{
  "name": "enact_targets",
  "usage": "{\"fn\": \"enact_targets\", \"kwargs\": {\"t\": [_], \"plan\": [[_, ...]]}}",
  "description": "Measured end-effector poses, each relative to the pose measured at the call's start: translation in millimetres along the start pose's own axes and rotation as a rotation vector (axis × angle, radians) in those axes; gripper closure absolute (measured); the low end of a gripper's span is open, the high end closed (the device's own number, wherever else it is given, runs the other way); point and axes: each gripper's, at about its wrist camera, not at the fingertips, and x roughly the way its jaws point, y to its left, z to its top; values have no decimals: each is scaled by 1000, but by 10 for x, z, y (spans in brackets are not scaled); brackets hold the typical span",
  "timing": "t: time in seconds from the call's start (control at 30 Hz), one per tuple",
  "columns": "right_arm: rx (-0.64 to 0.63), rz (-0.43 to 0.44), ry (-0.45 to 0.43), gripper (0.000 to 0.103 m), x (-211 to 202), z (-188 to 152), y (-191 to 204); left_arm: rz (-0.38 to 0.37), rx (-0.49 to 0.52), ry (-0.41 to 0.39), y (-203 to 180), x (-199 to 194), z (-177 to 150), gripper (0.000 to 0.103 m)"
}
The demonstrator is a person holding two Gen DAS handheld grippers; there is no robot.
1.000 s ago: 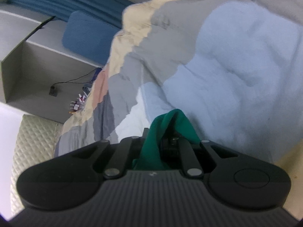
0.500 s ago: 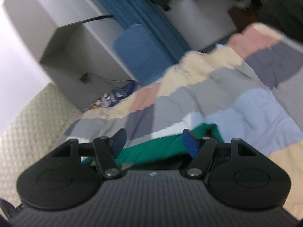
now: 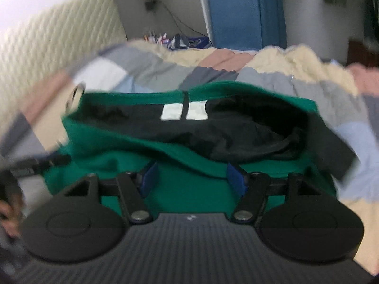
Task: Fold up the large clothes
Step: 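Lower the green hoodie onto the quilt and open both grippers over it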
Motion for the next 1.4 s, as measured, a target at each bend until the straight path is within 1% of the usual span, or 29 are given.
{"fn": "enact_targets", "kwargs": {"t": [0.07,0.17,0.33,0.43,0.47,0.5,0.53,0.57,0.67,0.73,0.83,0.93,1.0,1.07,1.2,1.3,1.4], "plan": [[-14,-40,-15,37,49,-5,8,0,-10,7,2,14,-6,33],[-35,-72,-43,37,141,11,20,-4,-13,14,36,45,-5,33],[-18,-52,-42,37,337,34,-27,-10,-29,20,72,75,13,33],[-32,-45,-48,38,417,25,7,-9,-25,17,72,95,39,33],[-29,-37,-47,50,431,23,14,-10,-26,18,70,98,36,32],[-23,-25,-43,69,426,23,22,-11,-27,18,73,98,35,32],[-19,-29,-41,77,421,41,32,-12,-29,15,75,92,39,32],[-24,-47,-41,94,406,75,55,-14,-33,8,81,81,31,32],[-55,-75,-91,95,308,278,96,-19,-42,-9,101,55,40,32],[-77,-118,-131,96,270,506,98,-26,-57,-31,128,24,52,32],[-74,-162,-181,96,313,886,36,-33,-67,-72,185,-17,86,32],[-78,-230,-156,96,588,1193,-34,-39,-81,-118,198,-63,133,32],[-97,-274,-131,96,845,1280,-88,-58,-88,-146,212,-84,157,32],[-101,-310,-97,96,1148,1296,-158,-69,-82,-157,202,-87,175,32],[-80,-327,-6,96,1742,1185,-292,-78,-46,-151,161,2,146,32],[-51,-320,100,97,2127,1011,-387,-76,10,-144,77,106,120,32],[-8,-292,161,96,2358,793,-492,-84,40,-144,32,185,92,32]]}}
